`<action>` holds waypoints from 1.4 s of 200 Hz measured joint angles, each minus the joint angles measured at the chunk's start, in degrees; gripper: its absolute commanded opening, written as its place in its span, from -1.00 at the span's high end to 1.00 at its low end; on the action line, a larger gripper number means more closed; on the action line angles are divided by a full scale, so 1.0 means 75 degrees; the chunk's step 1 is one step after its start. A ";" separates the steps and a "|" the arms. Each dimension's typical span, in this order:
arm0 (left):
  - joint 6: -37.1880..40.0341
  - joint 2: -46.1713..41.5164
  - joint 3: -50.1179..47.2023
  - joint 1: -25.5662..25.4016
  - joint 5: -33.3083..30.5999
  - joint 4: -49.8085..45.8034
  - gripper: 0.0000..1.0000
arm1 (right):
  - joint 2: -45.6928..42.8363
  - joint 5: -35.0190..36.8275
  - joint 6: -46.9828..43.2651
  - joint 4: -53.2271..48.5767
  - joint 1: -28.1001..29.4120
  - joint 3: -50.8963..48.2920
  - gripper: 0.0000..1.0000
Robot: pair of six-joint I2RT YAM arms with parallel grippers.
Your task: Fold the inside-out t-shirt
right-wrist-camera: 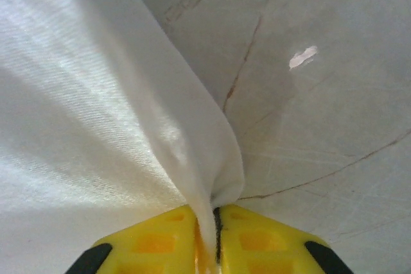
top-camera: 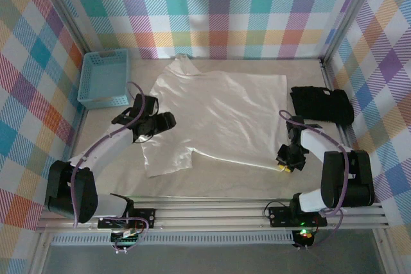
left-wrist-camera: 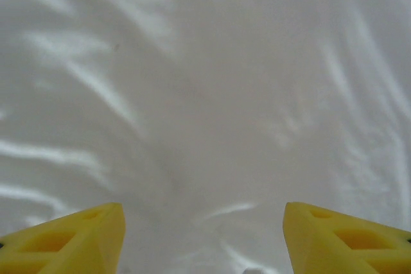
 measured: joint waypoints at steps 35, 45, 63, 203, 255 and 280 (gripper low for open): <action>-0.0487 -0.0839 -0.0901 -0.0058 -0.0536 -0.0938 -0.21 | -0.0137 -0.0213 -0.0189 0.0318 0.0003 -0.0026 0.92; -0.0653 -0.1119 -0.1139 -0.0114 -0.0682 -0.1259 -0.15 | -0.0181 -0.0318 -0.0262 0.0592 0.0003 -0.0050 0.94; -0.1037 -0.1580 -0.1495 -0.0277 -0.0973 -0.1868 -0.07 | -0.0373 -0.0501 -0.0370 0.0947 0.0003 -0.0102 0.94; -0.2034 -0.0804 -0.2527 -0.0516 -0.0871 -0.2591 0.37 | -0.1550 -0.1253 -0.0621 0.1463 0.0012 -0.0574 0.92; -0.1906 -0.0769 -0.2573 -0.0522 -0.1003 -0.2643 0.76 | -0.1798 -0.1209 -0.0510 0.1457 0.0012 -0.0731 0.91; -0.1795 -0.0778 -0.2559 -0.0522 -0.1099 -0.2734 0.99 | -0.1903 -0.1090 -0.0353 0.1451 0.0012 -0.0871 0.90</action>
